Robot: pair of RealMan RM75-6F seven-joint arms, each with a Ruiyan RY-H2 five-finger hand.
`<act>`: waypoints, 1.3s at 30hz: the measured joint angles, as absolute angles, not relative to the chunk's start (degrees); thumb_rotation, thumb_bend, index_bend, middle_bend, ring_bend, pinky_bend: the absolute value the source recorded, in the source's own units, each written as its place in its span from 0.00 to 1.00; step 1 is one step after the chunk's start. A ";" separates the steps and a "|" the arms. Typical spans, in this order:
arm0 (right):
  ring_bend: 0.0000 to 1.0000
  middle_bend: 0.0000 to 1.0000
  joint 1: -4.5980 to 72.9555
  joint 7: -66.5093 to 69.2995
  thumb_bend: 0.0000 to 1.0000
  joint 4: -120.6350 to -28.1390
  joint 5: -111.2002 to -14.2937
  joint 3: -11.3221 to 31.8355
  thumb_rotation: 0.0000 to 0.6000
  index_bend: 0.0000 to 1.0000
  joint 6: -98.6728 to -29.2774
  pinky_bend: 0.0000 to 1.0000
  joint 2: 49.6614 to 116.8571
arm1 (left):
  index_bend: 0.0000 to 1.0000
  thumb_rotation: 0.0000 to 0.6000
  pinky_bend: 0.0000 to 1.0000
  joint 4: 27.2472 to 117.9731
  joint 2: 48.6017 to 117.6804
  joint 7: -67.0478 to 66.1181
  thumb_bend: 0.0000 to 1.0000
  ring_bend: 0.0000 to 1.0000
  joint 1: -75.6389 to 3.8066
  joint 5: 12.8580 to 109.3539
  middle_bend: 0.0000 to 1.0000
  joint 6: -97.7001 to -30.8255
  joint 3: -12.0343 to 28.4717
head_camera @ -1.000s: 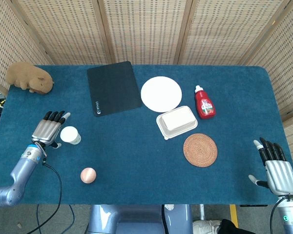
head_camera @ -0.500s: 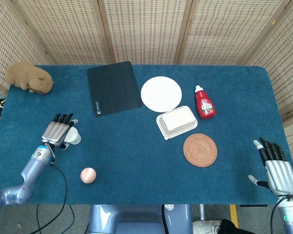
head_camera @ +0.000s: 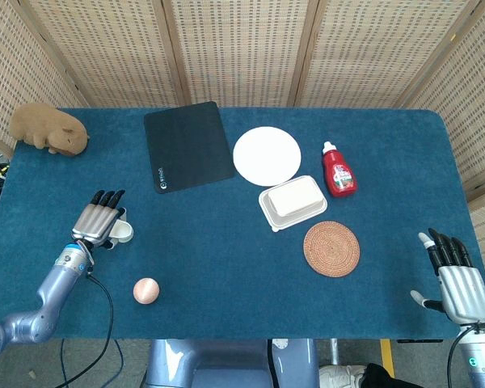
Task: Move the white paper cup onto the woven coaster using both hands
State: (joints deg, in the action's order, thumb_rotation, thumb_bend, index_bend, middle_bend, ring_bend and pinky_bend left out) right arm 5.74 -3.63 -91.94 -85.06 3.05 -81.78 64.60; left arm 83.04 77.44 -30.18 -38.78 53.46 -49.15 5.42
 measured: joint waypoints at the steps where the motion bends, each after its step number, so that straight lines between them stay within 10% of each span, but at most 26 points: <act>1: 0.00 0.00 5.71 -3.55 0.01 -91.96 -85.07 3.05 1.00 0.00 -81.85 0.00 64.58 | 0.42 1.00 0.00 83.24 77.32 -30.07 0.29 0.00 -38.79 53.53 0.00 -49.27 5.42; 23: 0.00 0.00 5.53 -0.60 0.01 -91.48 -84.88 3.13 1.00 0.00 -81.84 0.00 63.92 | 0.42 1.00 0.00 101.11 74.08 -41.74 0.29 0.00 -46.49 52.91 0.00 -55.59 10.93; 39: 0.00 0.00 5.37 2.70 0.01 -90.15 -83.94 3.51 1.00 0.00 -81.47 0.00 63.49 | 0.42 1.00 0.00 105.71 87.60 -62.30 0.29 0.00 -60.79 38.72 0.00 -60.88 12.19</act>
State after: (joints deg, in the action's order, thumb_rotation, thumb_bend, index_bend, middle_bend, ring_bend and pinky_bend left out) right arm 5.37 2.70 -90.15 -83.94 3.51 -81.47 63.49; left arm 105.71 87.60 -62.30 -60.79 38.72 -60.88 12.19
